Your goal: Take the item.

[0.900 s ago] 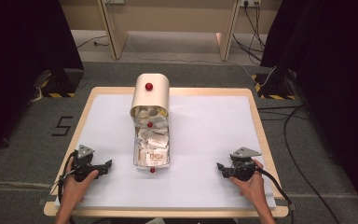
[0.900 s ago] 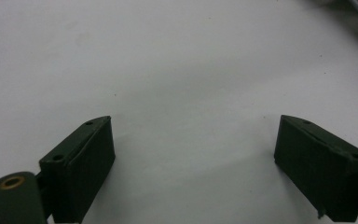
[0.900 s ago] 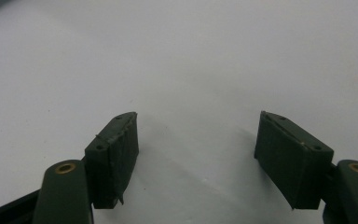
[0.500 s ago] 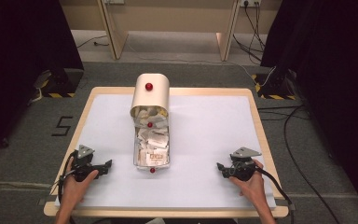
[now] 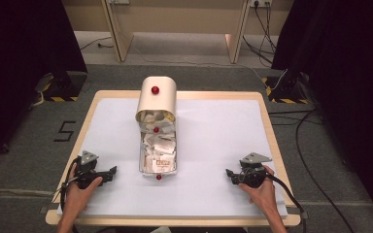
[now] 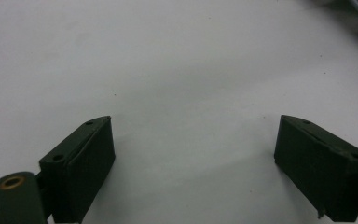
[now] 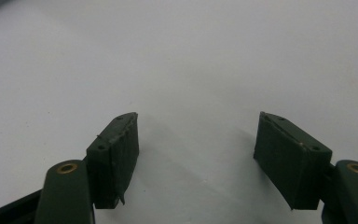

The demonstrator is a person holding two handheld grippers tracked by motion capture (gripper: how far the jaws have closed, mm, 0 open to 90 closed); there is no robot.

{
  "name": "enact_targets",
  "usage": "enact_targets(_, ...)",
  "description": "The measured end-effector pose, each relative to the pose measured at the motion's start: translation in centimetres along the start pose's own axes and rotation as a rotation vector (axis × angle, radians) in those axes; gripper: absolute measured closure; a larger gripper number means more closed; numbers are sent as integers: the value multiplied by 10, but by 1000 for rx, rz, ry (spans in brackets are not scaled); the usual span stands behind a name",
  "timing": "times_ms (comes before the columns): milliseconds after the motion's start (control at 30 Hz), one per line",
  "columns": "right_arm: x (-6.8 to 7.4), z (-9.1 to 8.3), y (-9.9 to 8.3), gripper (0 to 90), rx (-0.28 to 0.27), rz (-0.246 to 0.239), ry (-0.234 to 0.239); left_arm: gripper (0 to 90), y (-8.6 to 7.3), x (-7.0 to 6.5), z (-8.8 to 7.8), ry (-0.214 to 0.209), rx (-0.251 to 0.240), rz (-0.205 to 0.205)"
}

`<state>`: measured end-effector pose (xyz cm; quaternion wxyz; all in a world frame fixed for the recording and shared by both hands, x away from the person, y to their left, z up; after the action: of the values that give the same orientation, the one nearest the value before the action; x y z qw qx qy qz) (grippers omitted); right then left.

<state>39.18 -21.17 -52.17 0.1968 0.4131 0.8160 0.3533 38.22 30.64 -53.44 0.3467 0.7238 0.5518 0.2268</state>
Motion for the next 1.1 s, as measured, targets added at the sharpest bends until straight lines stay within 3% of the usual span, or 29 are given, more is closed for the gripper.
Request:
enact_targets(333, 0, -2, 3, 282, -25, 1, 0, 112, 0, 0, 0, 0, 0, 0)
enact_targets(467, -2, -7, 7, 292, -63, 41, 18, 112, 0, 0, 0, 0, 0, 0)
enact_targets(633, 2, -10, 12, 302, -66, 11, 6, 112, 0, 0, 0, 0, 0, 0)
enact_targets(1100, 27, -14, 31, 346, -96, -57, 35, 112, 0, 0, 0, 0, 0, -1)
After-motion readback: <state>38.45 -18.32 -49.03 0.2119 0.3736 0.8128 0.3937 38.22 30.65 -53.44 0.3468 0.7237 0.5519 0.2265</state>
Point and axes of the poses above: each handheld gripper's, and its own axes: z roughly forward along the jaws, y roughly out of its top, x roughly to its left, the point moved 3 cm from there along z, roughly forward along the jaws, and after that the axes turned 2 degrees about -z, right-handed, at the moved point
